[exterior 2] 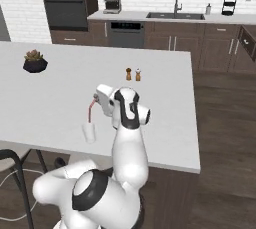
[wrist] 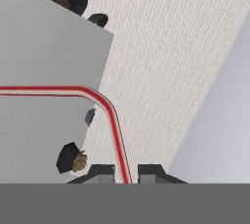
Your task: Take a straw from the drawer in front and place it inside the glass cup on the dining counter.
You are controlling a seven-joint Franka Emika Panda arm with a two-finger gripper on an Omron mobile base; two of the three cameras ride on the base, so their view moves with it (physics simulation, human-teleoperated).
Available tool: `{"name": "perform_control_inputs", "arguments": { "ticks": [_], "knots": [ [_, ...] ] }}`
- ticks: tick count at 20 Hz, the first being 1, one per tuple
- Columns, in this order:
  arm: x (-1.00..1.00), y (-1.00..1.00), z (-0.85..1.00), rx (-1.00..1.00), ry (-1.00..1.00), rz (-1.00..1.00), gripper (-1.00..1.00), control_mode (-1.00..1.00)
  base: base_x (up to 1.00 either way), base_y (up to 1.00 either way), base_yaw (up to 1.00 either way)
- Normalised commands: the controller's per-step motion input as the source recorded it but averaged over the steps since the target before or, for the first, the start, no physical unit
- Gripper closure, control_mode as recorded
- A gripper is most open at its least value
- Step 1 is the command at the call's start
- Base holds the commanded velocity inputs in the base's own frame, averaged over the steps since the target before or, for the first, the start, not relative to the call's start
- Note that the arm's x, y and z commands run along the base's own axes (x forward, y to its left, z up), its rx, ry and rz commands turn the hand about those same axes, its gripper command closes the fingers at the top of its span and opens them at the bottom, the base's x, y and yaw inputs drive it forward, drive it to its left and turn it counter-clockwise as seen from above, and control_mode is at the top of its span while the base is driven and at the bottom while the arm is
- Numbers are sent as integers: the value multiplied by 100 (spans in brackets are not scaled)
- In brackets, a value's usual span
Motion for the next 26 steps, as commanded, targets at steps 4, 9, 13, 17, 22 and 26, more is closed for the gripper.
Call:
{"name": "perform_control_inputs", "arguments": {
  "ticks": [4, 9, 13, 17, 22, 26],
  "knots": [
    [-67, 0, 5, 0, 0, 5, 100, -100, 0, 0, 0],
    [-40, -1, 14, 0, -1, 3, 100, -100, 0, 0, 0],
    [9, -1, 8, 0, 0, 0, 100, -100, 0, 0, 0],
    [44, 0, 4, -2, 0, 0, 100, -100, 0, 0, 0],
    [33, -11, 9, -5, -2, 0, 100, -100, 0, 0, 0],
    [0, -13, 24, -5, -5, 0, 100, -100, 0, 0, 0]
  ]
}}
